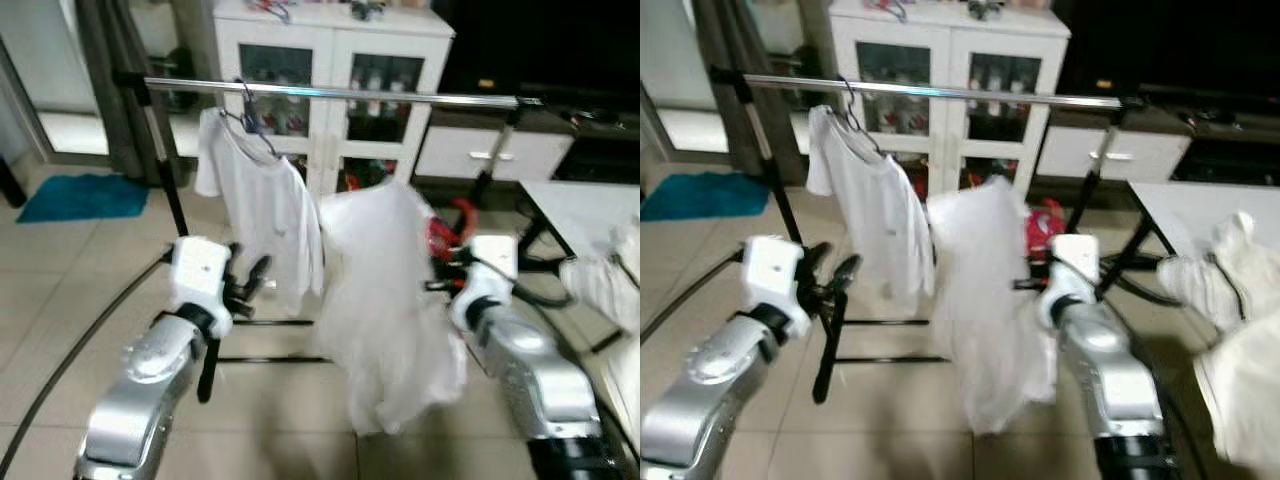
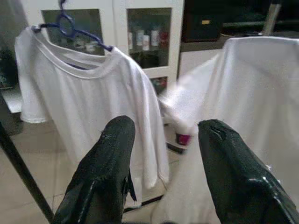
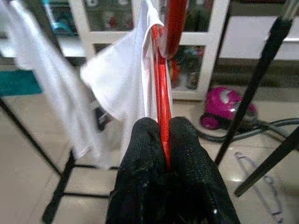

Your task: Hang hanger

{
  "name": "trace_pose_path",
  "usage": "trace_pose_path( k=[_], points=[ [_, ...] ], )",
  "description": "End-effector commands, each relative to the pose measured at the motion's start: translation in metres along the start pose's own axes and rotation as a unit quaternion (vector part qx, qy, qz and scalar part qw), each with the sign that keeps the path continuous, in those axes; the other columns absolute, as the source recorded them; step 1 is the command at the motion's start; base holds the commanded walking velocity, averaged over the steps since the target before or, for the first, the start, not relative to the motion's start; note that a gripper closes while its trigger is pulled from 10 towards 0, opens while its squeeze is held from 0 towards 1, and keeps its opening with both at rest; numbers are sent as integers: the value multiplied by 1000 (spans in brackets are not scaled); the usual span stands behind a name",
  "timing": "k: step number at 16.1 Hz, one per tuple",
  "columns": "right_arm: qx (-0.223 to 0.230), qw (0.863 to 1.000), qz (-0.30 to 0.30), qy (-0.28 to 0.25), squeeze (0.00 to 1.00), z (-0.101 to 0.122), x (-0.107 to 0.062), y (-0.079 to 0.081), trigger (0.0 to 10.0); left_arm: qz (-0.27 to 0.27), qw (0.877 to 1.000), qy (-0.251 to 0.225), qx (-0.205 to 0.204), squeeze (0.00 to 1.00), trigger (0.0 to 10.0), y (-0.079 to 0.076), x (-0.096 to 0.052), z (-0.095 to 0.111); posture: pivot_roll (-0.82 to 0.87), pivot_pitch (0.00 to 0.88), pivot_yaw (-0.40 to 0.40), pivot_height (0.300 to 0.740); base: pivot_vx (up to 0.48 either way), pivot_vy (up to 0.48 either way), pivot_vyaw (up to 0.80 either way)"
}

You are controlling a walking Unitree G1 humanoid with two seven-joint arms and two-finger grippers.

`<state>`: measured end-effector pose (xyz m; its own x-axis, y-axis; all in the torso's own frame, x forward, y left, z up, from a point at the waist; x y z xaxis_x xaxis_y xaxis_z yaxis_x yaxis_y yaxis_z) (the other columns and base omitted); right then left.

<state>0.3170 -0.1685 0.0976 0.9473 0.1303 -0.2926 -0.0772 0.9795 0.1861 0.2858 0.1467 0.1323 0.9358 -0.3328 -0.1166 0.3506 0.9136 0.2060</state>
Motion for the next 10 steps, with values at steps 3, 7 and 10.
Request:
trace_pose_path(
  k=[3, 7, 10],
  points=[
    [-12, 999, 19, -29, 0, 16, 4, 12, 10000, 11, 1000, 1, 11, 0, 10000, 9, -3, 2, 44, 0, -64, 740, 405, 0, 0],
    [-31, 999, 20, -3, 0, 26, 10, 11, 10000, -14, 1000, 6, 26, 0, 10000, 3, -3, 1, 49, 0, -67, 740, 405, 0, 0],
    [-53, 997, 42, 29, 0, 40, 16, 17, 10000, -55, 997, 14, 50, 0, 10000, -7, -4, 0, 51, 0, -67, 740, 398, 0, 0]
  ],
)
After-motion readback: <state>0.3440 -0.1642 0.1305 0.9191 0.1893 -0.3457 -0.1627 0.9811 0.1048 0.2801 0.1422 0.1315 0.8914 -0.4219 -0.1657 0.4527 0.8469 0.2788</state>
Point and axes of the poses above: a point about 5 cm out from each wrist's last joint towards the gripper, its own x axis pointing out of the wrist towards the gripper, its own z axis along the axis of the wrist's last joint, y = z × x, the point moved 3 cm from there along x, pointing out of the wrist towards the gripper, and after that the axes turned 8 degrees about x, right-handed, at the moved point
